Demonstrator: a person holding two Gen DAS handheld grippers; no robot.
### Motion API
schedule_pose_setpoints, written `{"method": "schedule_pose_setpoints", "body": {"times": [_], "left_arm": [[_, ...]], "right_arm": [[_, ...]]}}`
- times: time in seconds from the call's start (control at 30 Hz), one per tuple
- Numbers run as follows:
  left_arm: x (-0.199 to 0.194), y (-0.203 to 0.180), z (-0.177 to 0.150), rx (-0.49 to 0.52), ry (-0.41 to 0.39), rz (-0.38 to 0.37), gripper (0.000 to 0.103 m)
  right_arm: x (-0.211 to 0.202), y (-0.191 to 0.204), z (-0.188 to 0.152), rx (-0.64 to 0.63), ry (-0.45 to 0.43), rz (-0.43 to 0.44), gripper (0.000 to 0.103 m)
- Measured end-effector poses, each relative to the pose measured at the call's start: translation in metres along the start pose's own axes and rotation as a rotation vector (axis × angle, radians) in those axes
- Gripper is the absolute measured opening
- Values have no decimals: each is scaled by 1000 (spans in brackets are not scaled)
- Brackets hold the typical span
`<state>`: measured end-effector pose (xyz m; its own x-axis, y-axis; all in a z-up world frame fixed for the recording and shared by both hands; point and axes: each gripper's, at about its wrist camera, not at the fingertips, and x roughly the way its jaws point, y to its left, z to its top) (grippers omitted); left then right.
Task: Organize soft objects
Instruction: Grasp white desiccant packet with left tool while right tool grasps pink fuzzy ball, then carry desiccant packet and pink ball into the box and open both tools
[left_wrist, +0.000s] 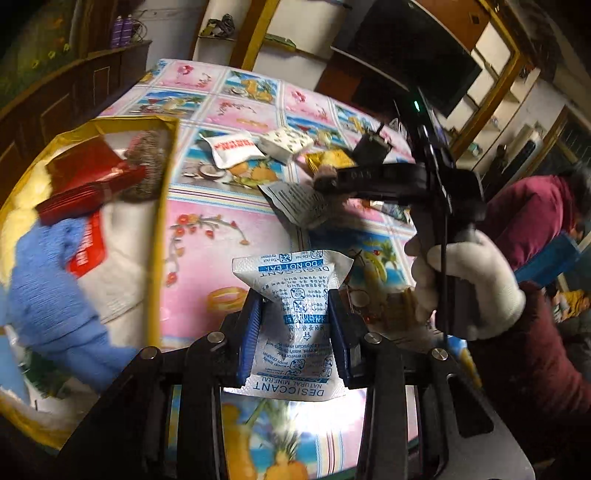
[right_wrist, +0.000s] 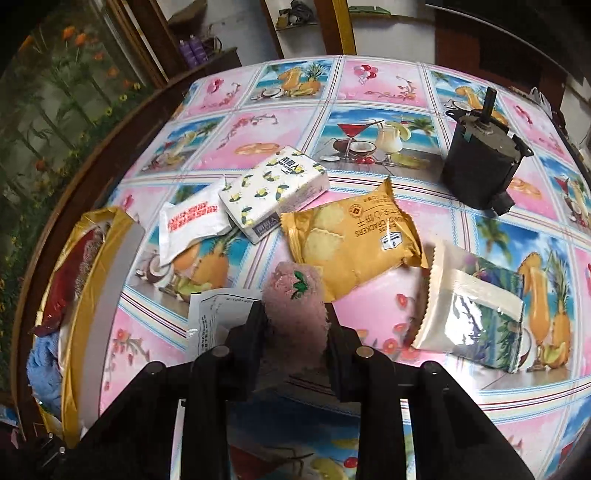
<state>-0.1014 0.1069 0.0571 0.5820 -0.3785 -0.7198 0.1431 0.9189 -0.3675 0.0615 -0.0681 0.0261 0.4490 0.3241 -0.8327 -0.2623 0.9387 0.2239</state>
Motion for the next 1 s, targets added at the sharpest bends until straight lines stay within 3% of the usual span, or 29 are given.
{"method": "schedule_pose_setpoints", "body": {"times": [0.2, 0.37, 0.67, 0.77, 0.9, 1.0], "left_arm": [[-50, 38, 0, -90, -98, -17, 34], [-84, 82, 10, -160, -169, 93, 34], [-73, 159, 43, -283, -132, 202, 35], [-62, 171, 53, -295, -111, 218, 42], [-53, 186, 61, -333, -90, 173, 43], [-60, 192, 60, -357, -113, 121, 55]], "right_arm": [[-42, 5, -5, -19, -119, -3, 25], [-84, 31, -4, -71, -209, 59, 25], [-75, 129, -15, -240, -133, 254, 25], [-61, 156, -20, -283, -92, 273, 25], [-40, 182, -29, -327, -34, 273, 25], [-26, 194, -33, -365, -4, 239, 28]]}}
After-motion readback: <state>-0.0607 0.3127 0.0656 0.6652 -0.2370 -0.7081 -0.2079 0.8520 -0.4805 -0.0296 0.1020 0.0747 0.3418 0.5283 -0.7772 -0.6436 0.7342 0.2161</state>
